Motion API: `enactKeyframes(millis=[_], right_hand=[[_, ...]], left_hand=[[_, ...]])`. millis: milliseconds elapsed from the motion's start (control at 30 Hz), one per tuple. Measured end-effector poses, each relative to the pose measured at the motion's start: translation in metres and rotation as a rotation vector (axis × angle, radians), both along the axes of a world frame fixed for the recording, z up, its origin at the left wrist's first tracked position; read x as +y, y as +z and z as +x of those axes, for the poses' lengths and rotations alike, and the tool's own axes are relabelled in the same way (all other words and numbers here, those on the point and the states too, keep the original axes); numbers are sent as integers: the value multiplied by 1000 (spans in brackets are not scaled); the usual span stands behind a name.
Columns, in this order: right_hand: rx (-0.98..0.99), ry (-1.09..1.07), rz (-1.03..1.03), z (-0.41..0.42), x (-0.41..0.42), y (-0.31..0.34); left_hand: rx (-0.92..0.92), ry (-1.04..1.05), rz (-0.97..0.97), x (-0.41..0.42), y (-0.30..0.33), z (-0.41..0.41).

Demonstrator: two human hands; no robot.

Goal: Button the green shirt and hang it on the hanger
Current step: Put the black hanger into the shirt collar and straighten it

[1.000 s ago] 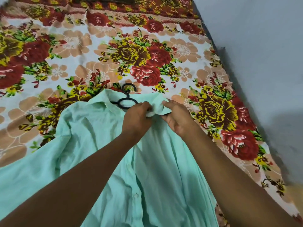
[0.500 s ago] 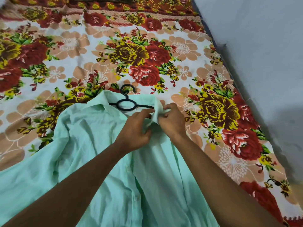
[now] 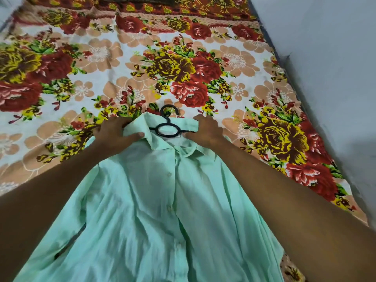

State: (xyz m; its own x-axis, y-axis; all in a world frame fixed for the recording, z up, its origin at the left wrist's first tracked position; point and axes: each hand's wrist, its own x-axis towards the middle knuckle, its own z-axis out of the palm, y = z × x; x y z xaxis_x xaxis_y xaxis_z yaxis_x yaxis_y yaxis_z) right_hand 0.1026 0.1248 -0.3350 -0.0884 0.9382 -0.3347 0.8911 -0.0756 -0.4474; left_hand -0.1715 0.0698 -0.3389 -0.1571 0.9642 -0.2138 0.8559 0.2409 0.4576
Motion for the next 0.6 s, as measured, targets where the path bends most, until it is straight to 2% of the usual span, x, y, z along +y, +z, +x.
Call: enactKeyframes(millis=[100,200,367,500,600], right_hand=[[50,1,10,2,9,-1],[42,91,58,0,8,-3],[128,121,69,-5,11,-1],[213,83,129,-2,12,8],[305,87,189,5,8,25]], left_hand=[[112,-117,-12,4,-5,-13],[203,-132,27,6,-9,-22],[23,-91,25,5,-10,-26],[-203,-46,122,-5,-4,-29],[-185,-132,134,-3,18,-37]])
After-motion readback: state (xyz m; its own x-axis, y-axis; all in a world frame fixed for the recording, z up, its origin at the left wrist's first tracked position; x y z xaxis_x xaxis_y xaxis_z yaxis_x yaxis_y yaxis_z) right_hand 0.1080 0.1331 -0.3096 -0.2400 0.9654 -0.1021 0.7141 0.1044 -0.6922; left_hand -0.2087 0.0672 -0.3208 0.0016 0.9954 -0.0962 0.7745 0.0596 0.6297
